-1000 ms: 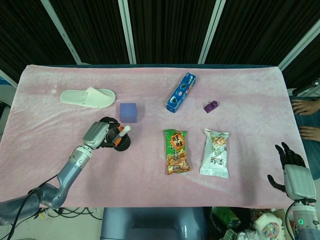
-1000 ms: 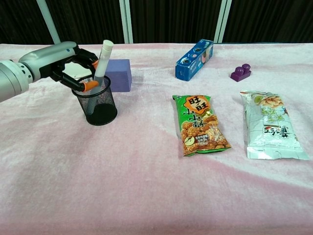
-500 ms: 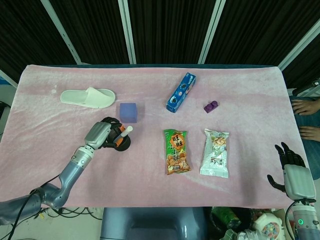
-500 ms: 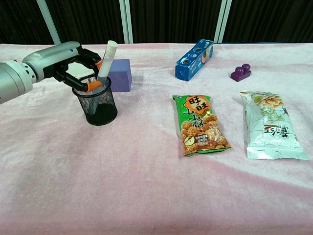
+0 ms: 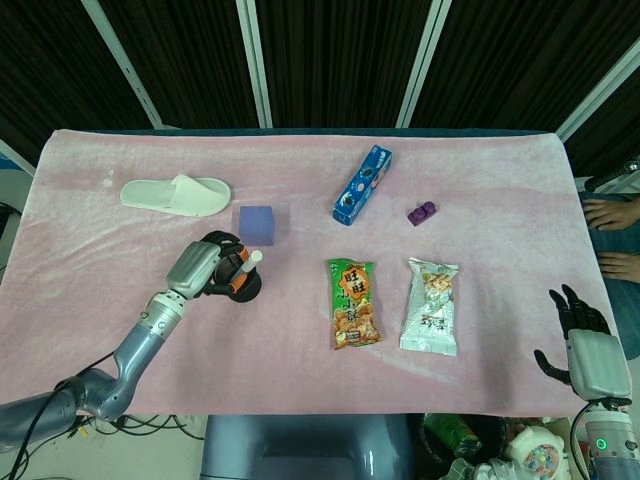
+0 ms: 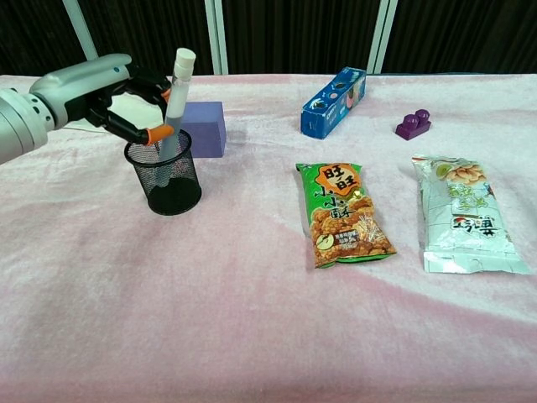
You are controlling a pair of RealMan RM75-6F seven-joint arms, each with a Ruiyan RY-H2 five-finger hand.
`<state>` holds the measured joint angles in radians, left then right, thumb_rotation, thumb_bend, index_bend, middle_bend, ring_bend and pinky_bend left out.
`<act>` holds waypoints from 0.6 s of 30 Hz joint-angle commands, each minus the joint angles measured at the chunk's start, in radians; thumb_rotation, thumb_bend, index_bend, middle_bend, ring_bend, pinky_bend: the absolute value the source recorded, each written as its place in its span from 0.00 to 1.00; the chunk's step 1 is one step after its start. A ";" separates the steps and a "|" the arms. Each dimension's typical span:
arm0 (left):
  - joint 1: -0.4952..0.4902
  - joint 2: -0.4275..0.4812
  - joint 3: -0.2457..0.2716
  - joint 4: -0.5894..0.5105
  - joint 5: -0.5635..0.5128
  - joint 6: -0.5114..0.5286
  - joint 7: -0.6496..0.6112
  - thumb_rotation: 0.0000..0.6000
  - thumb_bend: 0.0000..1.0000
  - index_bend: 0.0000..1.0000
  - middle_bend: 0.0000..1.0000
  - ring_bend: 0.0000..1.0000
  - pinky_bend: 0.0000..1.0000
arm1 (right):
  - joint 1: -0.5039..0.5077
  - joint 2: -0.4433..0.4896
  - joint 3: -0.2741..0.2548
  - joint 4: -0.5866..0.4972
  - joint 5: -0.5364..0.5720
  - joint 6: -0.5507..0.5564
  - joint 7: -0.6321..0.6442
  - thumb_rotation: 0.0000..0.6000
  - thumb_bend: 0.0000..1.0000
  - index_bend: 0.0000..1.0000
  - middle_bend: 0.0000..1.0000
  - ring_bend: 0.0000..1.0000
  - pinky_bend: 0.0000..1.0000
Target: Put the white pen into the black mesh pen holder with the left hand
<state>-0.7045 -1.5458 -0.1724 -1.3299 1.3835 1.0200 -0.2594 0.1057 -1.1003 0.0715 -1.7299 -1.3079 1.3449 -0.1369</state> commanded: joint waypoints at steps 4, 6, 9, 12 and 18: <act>0.010 0.056 -0.021 -0.080 0.030 0.051 -0.023 1.00 0.44 0.58 0.57 0.21 0.17 | 0.000 -0.001 0.001 -0.001 0.002 0.001 -0.004 1.00 0.19 0.00 0.00 0.10 0.13; 0.013 0.073 -0.027 -0.108 0.037 0.066 -0.031 1.00 0.44 0.58 0.57 0.21 0.17 | -0.001 -0.002 0.000 -0.002 0.002 0.003 -0.006 1.00 0.19 0.00 0.00 0.10 0.13; 0.019 0.104 -0.037 -0.167 0.039 0.076 -0.059 1.00 0.44 0.58 0.57 0.21 0.17 | -0.002 -0.001 -0.002 -0.005 0.001 0.004 -0.006 1.00 0.19 0.00 0.00 0.10 0.13; 0.027 0.145 -0.048 -0.246 0.034 0.079 -0.112 1.00 0.44 0.58 0.57 0.21 0.17 | -0.005 0.003 -0.002 -0.006 -0.001 0.007 -0.001 1.00 0.19 0.00 0.00 0.10 0.13; 0.035 0.203 -0.077 -0.360 0.014 0.073 -0.230 1.00 0.44 0.58 0.58 0.21 0.17 | -0.008 0.008 -0.004 -0.006 -0.006 0.009 0.009 1.00 0.19 0.00 0.00 0.10 0.13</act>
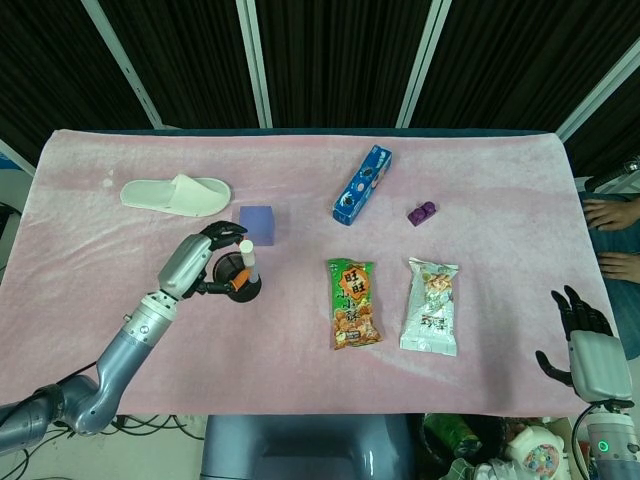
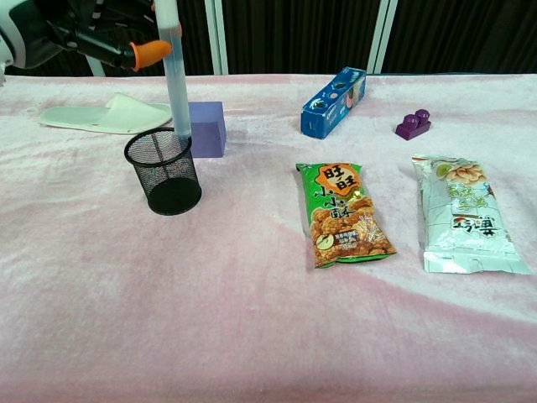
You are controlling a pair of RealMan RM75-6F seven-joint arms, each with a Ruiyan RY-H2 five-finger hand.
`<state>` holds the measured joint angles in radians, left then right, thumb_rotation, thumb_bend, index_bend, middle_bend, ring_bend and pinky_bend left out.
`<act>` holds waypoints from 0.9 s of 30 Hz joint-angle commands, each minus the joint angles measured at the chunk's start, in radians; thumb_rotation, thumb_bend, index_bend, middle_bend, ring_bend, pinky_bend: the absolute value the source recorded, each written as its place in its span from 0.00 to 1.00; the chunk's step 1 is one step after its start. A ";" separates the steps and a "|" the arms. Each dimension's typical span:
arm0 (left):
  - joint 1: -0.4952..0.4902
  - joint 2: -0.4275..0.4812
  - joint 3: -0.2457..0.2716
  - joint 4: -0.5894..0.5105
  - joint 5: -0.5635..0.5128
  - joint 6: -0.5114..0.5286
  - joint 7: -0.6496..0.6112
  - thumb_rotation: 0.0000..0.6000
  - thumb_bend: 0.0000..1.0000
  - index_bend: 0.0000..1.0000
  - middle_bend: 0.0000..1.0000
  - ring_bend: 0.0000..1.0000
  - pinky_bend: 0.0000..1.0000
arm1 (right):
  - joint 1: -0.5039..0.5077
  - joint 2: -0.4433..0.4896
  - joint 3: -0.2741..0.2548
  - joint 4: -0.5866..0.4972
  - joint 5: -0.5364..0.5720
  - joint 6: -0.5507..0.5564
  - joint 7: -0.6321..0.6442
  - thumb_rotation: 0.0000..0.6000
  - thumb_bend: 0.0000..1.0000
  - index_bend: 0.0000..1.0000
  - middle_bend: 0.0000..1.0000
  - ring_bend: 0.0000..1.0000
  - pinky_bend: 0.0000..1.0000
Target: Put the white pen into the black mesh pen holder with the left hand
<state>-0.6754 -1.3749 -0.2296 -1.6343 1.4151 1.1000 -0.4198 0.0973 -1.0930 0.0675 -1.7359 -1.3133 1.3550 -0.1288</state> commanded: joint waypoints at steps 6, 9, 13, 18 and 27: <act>0.006 0.148 -0.089 -0.209 -0.137 -0.160 -0.463 1.00 0.44 0.58 0.58 0.21 0.18 | 0.004 0.001 0.002 -0.001 0.009 -0.013 0.007 1.00 0.19 0.00 0.00 0.10 0.13; -0.006 0.188 -0.123 -0.212 -0.168 -0.256 -0.638 1.00 0.44 0.58 0.58 0.21 0.18 | 0.004 0.002 0.002 0.000 0.009 -0.013 0.008 1.00 0.19 0.00 0.00 0.10 0.13; -0.003 0.200 -0.112 -0.168 -0.118 -0.281 -0.680 1.00 0.44 0.58 0.58 0.21 0.18 | 0.004 0.003 0.002 -0.001 0.010 -0.013 0.008 1.00 0.19 0.00 0.00 0.10 0.13; -0.019 0.156 -0.062 -0.088 -0.003 -0.220 -0.481 1.00 0.44 0.58 0.58 0.21 0.18 | 0.004 0.003 0.003 -0.002 0.012 -0.013 0.007 1.00 0.19 0.00 0.00 0.10 0.13; -0.035 -0.023 -0.023 0.095 0.152 0.008 0.094 1.00 0.44 0.58 0.57 0.21 0.18 | 0.004 0.002 0.005 -0.002 0.018 -0.015 0.007 1.00 0.19 0.00 0.00 0.10 0.13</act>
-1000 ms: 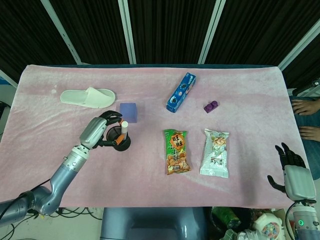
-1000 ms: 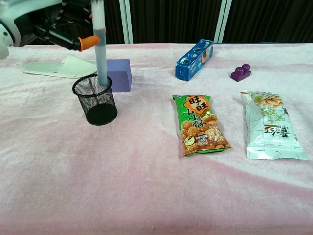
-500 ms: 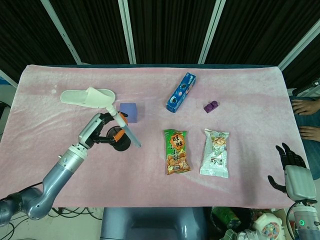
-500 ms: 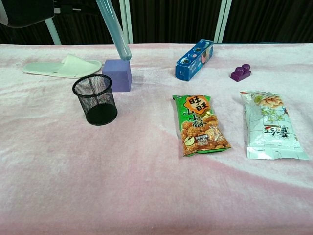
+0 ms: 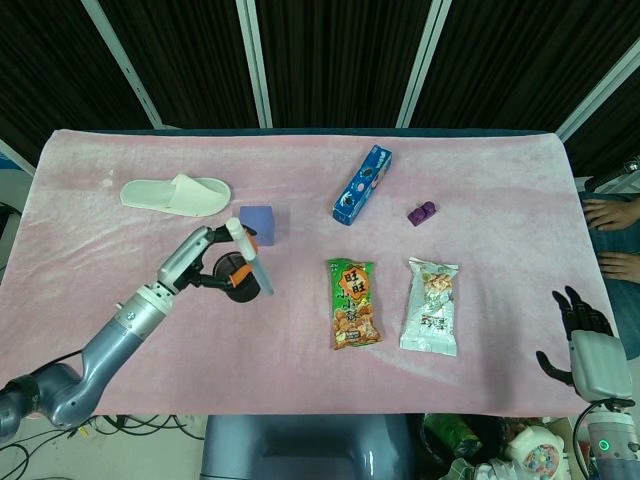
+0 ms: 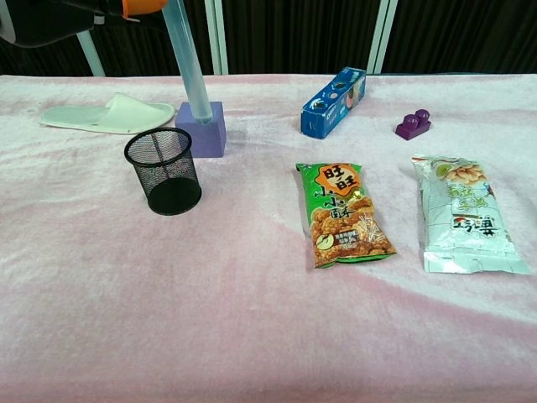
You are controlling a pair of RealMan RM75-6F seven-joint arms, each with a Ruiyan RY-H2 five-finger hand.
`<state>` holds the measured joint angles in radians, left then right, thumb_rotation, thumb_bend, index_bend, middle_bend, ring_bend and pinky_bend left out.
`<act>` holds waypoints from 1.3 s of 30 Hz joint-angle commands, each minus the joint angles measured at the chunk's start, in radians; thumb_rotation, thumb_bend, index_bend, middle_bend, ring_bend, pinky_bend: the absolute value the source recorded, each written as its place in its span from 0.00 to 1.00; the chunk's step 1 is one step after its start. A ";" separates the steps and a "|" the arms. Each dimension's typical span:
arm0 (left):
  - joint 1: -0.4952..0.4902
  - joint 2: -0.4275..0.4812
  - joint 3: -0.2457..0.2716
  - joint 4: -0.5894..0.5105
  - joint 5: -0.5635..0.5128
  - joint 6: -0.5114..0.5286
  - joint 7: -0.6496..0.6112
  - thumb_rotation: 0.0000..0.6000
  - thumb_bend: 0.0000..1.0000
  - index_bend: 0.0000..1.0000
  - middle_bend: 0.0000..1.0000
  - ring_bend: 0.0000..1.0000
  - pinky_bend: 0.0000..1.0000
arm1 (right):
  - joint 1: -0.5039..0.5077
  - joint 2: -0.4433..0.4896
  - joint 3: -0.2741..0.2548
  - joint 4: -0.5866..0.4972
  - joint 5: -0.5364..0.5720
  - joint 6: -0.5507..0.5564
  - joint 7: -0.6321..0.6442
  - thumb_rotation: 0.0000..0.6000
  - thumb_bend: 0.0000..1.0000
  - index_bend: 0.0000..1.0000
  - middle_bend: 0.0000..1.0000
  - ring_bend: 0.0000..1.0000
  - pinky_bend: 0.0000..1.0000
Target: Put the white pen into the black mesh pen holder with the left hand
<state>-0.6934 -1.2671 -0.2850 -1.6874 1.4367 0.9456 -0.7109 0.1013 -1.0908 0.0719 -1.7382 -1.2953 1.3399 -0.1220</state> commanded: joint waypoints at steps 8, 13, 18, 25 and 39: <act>-0.037 -0.271 0.038 0.263 0.152 0.251 0.463 1.00 0.44 0.58 0.58 0.21 0.19 | 0.001 0.002 -0.001 0.000 -0.002 -0.002 0.002 1.00 0.19 0.00 0.00 0.10 0.13; -0.028 -0.201 -0.004 0.047 -0.045 0.110 0.165 1.00 0.44 0.58 0.58 0.21 0.19 | 0.001 0.003 -0.001 0.001 -0.003 -0.002 0.005 1.00 0.19 0.00 0.00 0.10 0.13; -0.034 -0.096 -0.078 -0.106 -0.193 -0.059 -0.151 1.00 0.44 0.58 0.58 0.21 0.19 | 0.002 0.003 -0.001 0.002 -0.004 -0.004 0.005 1.00 0.19 0.00 0.00 0.10 0.13; -0.013 0.020 -0.130 -0.123 -0.115 -0.231 -0.563 1.00 0.44 0.58 0.57 0.21 0.19 | 0.001 0.003 -0.002 0.002 -0.004 -0.003 0.004 1.00 0.19 0.00 0.00 0.10 0.13; -0.012 -0.206 -0.001 0.207 0.155 0.161 0.395 1.00 0.44 0.58 0.57 0.21 0.19 | 0.001 0.002 -0.001 -0.001 0.000 -0.003 0.000 1.00 0.19 0.00 0.00 0.10 0.13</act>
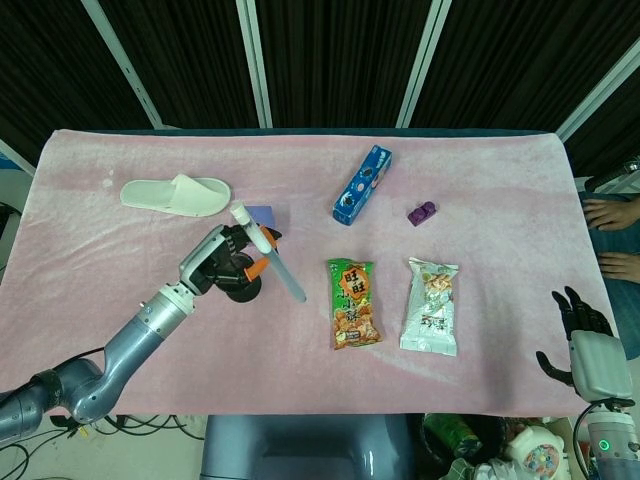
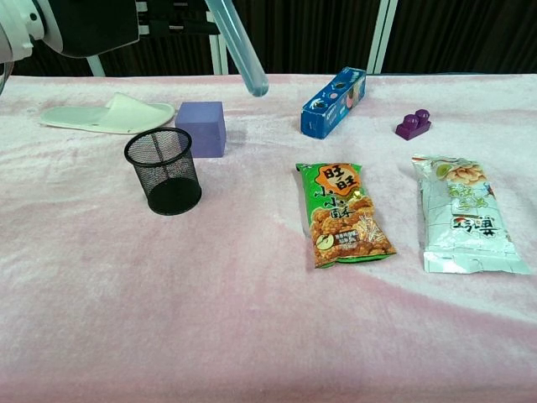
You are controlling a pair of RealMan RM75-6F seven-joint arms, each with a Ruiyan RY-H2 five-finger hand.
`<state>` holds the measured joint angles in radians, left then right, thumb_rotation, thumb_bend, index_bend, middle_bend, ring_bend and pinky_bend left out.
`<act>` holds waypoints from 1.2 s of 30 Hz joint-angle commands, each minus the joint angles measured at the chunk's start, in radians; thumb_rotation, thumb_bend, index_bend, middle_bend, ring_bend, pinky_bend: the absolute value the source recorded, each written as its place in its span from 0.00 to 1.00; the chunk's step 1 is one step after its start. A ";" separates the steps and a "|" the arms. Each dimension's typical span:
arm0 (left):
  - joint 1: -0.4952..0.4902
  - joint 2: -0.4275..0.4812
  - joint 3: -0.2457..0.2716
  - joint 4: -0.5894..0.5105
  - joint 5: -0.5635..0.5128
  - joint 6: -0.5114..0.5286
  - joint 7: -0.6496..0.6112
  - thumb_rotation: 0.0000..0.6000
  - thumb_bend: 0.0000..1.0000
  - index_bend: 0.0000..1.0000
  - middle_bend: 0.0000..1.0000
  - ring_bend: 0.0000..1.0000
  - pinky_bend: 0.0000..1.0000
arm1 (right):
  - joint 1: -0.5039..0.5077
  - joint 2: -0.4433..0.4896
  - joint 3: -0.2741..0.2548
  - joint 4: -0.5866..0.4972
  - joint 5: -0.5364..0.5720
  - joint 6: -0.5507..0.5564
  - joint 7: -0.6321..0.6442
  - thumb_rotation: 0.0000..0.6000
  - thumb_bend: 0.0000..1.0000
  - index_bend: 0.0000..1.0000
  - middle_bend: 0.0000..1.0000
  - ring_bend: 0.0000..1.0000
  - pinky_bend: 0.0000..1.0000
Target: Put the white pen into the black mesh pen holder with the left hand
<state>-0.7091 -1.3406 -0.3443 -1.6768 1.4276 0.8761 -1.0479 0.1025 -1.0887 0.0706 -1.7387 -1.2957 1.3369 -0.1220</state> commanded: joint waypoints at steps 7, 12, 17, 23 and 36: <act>-0.032 -0.231 0.102 0.473 0.411 0.474 1.149 1.00 0.44 0.58 0.58 0.21 0.19 | 0.000 0.001 0.000 -0.001 0.000 0.000 0.001 1.00 0.19 0.00 0.00 0.10 0.13; -0.033 -0.254 0.108 0.458 0.374 0.495 1.065 1.00 0.44 0.59 0.58 0.21 0.19 | 0.000 0.002 0.000 0.000 0.000 -0.001 0.004 1.00 0.19 0.00 0.00 0.10 0.13; 0.004 -0.181 0.063 0.050 0.051 0.326 0.543 1.00 0.44 0.59 0.58 0.21 0.19 | 0.000 0.003 -0.001 -0.001 -0.001 -0.002 0.005 1.00 0.19 0.00 0.00 0.10 0.13; 0.010 0.087 -0.035 -0.252 -0.110 0.036 -0.067 1.00 0.44 0.58 0.58 0.21 0.20 | 0.001 0.003 -0.002 -0.001 -0.001 -0.003 0.004 1.00 0.19 0.00 0.00 0.10 0.13; 0.046 0.214 0.032 -0.128 0.345 0.190 -0.642 1.00 0.44 0.59 0.59 0.21 0.21 | 0.001 0.002 -0.002 -0.003 0.004 -0.004 -0.004 1.00 0.19 0.00 0.00 0.10 0.13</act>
<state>-0.6888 -1.2296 -0.3417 -1.7757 1.6098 1.0256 -1.5044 0.1030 -1.0868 0.0687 -1.7418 -1.2918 1.3328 -0.1257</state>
